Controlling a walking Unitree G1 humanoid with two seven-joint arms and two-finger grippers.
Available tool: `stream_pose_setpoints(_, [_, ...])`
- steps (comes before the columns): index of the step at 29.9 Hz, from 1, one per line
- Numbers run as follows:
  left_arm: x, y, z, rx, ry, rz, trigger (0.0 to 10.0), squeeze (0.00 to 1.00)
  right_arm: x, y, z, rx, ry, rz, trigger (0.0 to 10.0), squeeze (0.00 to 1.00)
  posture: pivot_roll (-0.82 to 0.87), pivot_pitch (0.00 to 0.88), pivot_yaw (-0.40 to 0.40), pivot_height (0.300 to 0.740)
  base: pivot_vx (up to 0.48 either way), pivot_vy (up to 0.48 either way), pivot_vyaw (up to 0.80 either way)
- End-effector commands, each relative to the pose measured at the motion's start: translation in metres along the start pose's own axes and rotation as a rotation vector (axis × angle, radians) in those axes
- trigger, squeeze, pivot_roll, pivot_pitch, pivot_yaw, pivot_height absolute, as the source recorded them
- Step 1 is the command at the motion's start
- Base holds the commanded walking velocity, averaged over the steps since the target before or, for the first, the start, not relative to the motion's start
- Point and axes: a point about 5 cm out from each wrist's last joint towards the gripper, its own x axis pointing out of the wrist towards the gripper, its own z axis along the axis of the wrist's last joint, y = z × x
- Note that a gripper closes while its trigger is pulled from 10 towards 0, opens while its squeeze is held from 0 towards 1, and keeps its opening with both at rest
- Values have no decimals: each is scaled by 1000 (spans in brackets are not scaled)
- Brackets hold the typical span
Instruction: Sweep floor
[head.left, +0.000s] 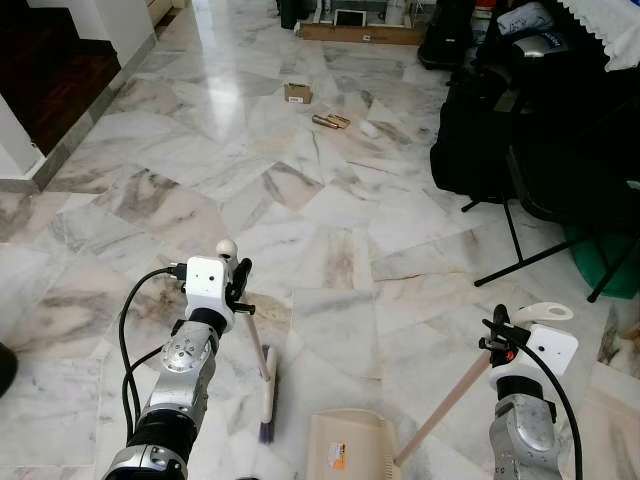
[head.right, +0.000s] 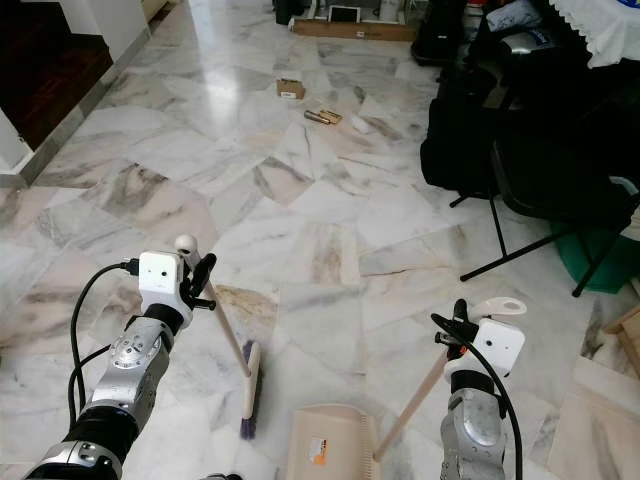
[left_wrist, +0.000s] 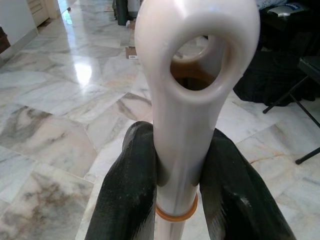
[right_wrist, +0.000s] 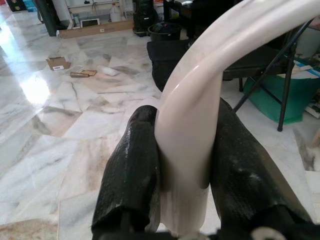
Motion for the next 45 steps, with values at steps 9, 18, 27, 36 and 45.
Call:
stream_pose_setpoints(9, [8, 11, 8, -24, -6, -28, 10000, 0, 45, 33, 54, -45, -115, 91, 10000, 0, 27, 108, -26, 740, 0, 0, 0])
stream_pose_setpoints(18, [8, 11, 8, -24, -6, -28, 10000, 0, 45, 33, 54, -45, -115, 91, 10000, 0, 27, 108, -26, 740, 0, 0, 0])
stream_pose_setpoints(27, [8, 14, 9, -10, -9, -16, 10000, 0, 48, 33, 57, -29, -122, 84, 10000, 0, 27, 118, -26, 740, 0, 0, 0])
stream_pose_setpoints(36, [8, 16, 10, 7, -14, -10, 10000, 0, 52, 31, 65, -28, -160, 79, 10000, 0, 22, 120, -24, 740, 0, 0, 0])
stream_pose_setpoints(45, [11, 19, 14, 23, -37, 1, 10000, 0, 53, 34, 66, -22, -147, 80, 10000, 0, 30, 123, -32, 740, 0, 0, 0])
